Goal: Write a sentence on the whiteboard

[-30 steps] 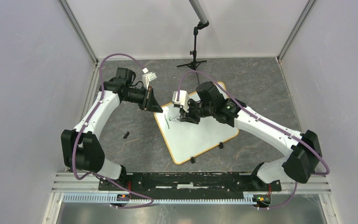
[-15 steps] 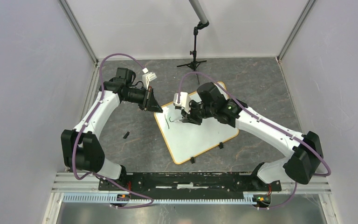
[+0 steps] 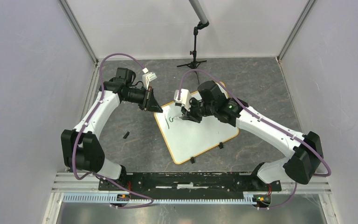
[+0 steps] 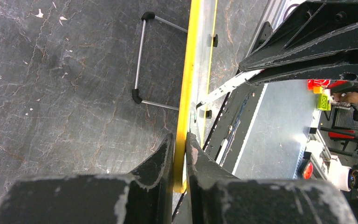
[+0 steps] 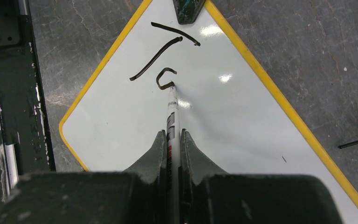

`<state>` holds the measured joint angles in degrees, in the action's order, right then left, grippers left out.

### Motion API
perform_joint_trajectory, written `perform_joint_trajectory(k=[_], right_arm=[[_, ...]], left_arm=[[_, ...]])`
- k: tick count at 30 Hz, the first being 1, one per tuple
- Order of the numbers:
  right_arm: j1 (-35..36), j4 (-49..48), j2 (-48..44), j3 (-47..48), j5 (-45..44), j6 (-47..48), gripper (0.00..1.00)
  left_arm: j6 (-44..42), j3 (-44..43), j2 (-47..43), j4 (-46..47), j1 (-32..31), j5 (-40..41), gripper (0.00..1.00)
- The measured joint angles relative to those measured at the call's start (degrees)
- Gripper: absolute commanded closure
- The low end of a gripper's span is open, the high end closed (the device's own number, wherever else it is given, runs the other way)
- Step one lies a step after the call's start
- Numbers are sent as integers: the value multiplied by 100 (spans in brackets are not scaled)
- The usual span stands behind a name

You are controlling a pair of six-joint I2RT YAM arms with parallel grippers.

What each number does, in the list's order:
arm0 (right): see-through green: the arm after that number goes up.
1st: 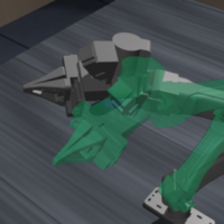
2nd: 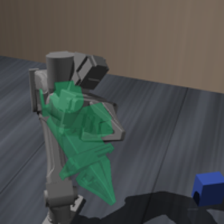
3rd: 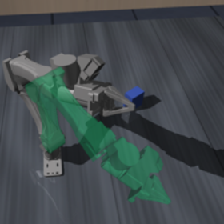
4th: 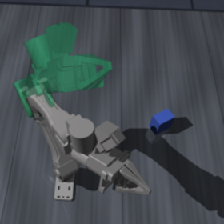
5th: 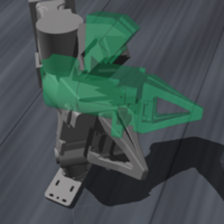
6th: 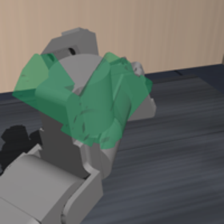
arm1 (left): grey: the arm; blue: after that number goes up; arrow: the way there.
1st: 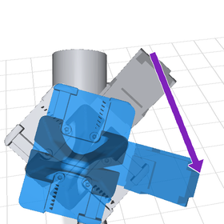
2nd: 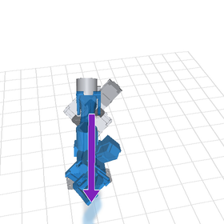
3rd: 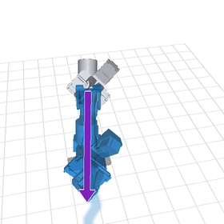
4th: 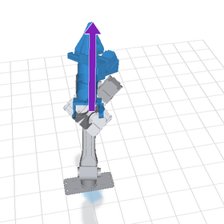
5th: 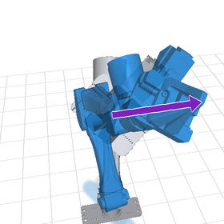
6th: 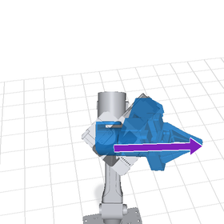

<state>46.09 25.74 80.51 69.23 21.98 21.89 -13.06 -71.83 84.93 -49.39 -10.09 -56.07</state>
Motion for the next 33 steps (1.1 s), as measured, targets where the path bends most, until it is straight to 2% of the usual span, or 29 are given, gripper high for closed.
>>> perform_joint_trajectory(k=[33], right_arm=[[125,-33,22,122,138,-61,100]], left_arm=[[-2,0,-22,-24,0,-4,98]])
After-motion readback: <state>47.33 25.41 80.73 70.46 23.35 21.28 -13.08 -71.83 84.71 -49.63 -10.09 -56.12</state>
